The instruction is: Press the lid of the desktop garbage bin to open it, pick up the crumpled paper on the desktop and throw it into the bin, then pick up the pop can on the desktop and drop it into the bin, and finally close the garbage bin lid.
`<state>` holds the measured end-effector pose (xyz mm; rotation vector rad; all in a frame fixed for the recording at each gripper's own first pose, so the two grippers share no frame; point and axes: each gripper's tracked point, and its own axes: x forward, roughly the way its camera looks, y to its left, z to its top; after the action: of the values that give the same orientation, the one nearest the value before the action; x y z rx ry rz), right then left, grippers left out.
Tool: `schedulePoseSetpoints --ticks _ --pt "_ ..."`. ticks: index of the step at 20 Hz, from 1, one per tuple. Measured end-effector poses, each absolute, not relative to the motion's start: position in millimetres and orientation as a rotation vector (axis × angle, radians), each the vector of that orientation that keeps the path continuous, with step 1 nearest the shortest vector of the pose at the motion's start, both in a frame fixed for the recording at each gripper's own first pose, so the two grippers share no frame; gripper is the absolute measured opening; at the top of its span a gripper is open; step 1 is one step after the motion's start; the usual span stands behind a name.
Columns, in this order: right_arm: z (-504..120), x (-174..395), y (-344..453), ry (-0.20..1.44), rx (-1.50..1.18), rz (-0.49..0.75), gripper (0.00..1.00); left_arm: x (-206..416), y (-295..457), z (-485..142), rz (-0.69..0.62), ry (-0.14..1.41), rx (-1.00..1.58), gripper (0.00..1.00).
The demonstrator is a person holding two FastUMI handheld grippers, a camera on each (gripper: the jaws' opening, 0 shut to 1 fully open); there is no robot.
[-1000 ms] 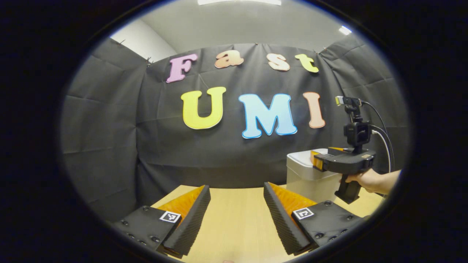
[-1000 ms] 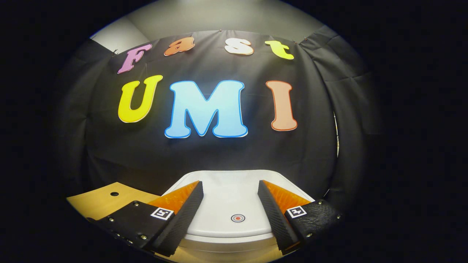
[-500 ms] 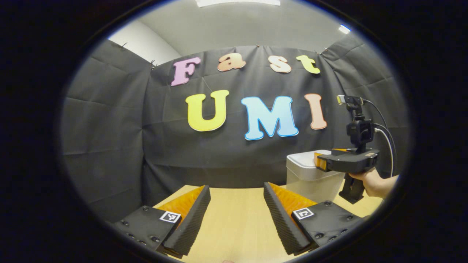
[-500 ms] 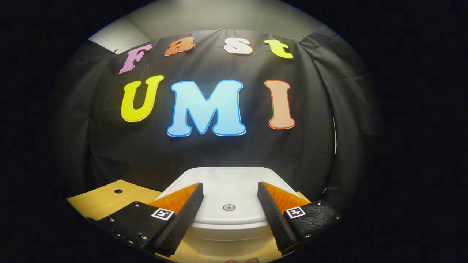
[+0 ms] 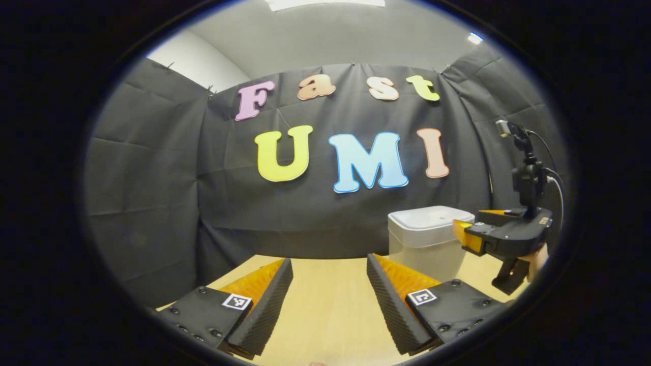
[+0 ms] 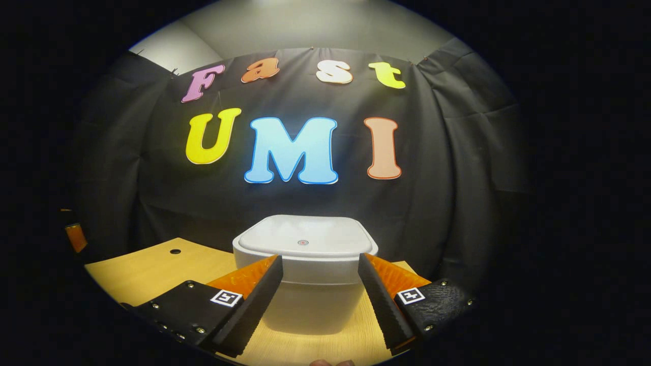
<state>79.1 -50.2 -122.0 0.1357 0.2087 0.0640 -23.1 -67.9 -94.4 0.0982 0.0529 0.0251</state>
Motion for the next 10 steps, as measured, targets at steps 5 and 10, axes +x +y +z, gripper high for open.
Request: schedulePoseSetpoints --ticks 5,10 --pt "-123 44 -56 0.233 0.143 0.028 0.95 -17 -72 -101 -0.012 0.063 0.097 0.99" --pt "-124 14 -47 0.260 0.142 0.017 0.95 -11 -61 -106 -0.041 0.075 0.097 0.96"
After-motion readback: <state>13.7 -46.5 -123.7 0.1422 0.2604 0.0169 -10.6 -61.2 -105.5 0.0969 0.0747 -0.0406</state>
